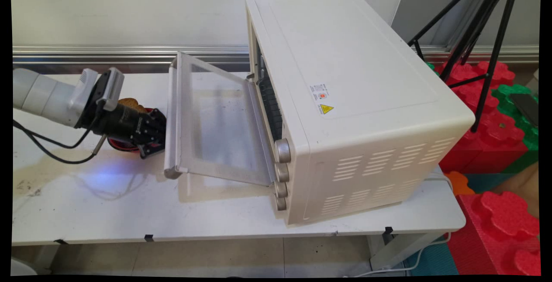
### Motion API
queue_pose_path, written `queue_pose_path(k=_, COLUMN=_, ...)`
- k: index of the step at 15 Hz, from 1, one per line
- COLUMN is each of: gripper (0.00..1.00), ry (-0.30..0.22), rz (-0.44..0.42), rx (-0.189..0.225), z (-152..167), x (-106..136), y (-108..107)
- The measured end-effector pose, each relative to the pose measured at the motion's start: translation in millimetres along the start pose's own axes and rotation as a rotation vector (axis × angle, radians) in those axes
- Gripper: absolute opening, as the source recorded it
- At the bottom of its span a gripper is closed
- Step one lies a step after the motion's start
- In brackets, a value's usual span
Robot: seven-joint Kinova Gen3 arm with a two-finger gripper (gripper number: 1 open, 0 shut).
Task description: Close the oven
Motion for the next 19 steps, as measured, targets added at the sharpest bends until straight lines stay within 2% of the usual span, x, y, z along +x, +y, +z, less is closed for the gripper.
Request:
queue_pose_path(k=6, gripper=0.00, ry=0.082, rz=-0.001, rx=0.012, z=-5.7, x=27.5, y=-7.3)
queue_pose_path(k=12, gripper=0.00, ry=0.166, rz=0.003, rx=0.026, z=1.5, x=63.4, y=-16.3)
queue_pose_path(k=19, gripper=0.00, ry=0.200, rz=0.011, rx=0.041, z=10.5, x=85.6, y=-25.3)
